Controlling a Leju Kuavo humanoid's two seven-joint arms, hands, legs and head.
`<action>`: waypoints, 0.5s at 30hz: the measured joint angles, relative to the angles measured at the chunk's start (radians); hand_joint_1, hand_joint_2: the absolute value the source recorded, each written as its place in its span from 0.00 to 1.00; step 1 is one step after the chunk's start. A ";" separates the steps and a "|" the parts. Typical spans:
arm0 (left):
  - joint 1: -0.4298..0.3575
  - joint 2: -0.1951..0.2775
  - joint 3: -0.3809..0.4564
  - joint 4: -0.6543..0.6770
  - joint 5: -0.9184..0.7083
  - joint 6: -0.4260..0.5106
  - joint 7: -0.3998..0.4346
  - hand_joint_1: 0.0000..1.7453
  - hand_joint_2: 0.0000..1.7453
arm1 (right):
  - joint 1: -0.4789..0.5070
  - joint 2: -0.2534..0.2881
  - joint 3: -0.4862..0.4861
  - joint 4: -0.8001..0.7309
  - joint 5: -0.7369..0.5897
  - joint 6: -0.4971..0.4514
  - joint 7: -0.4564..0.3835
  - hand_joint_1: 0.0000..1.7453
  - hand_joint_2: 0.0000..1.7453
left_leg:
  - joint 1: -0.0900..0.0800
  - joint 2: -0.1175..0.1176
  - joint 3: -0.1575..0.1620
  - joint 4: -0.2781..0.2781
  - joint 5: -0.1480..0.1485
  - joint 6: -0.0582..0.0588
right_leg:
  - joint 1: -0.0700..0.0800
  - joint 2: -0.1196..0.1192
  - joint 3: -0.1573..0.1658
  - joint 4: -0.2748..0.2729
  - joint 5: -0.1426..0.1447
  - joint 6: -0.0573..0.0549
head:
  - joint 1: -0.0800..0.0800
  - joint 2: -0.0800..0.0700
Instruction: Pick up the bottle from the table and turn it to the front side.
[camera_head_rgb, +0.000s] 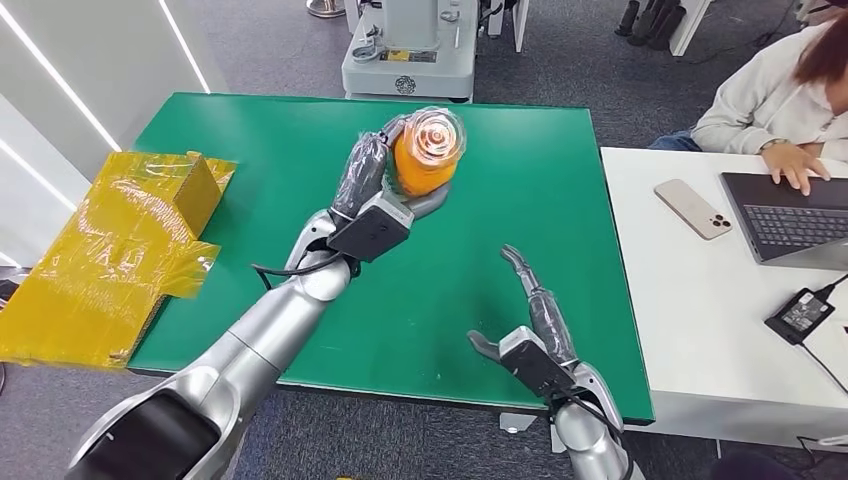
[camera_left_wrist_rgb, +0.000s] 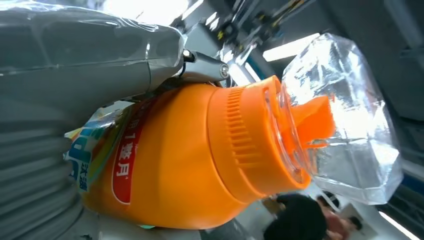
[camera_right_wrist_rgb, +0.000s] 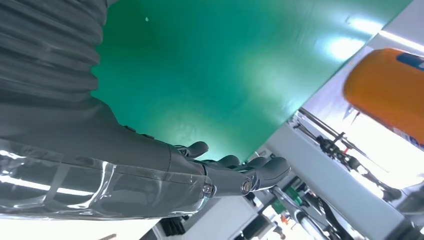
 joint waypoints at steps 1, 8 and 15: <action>-0.008 0.003 -0.001 0.000 -0.036 0.024 0.010 1.00 1.00 | 0.006 -0.001 -0.001 -0.012 0.000 0.000 0.000 0.00 1.00 | 0.000 0.000 0.000 0.000 0.000 0.000 | 0.000 0.000 0.000 0.000 0.000 0.000 | 0.000 0.000; -0.104 0.023 -0.108 0.111 -0.702 0.393 0.268 1.00 1.00 | 0.038 -0.004 -0.006 -0.093 0.001 -0.003 -0.001 0.00 1.00 | 0.000 0.000 0.000 0.000 0.000 0.000 | 0.000 0.000 0.000 0.000 0.000 0.000 | 0.000 0.000; -0.208 0.100 -0.227 0.264 -1.046 0.346 0.545 1.00 1.00 | 0.071 -0.018 -0.014 -0.154 -0.003 -0.004 -0.007 0.00 1.00 | 0.000 0.003 0.001 0.000 0.000 0.000 | 0.000 0.003 0.000 0.001 0.000 0.000 | 0.000 0.000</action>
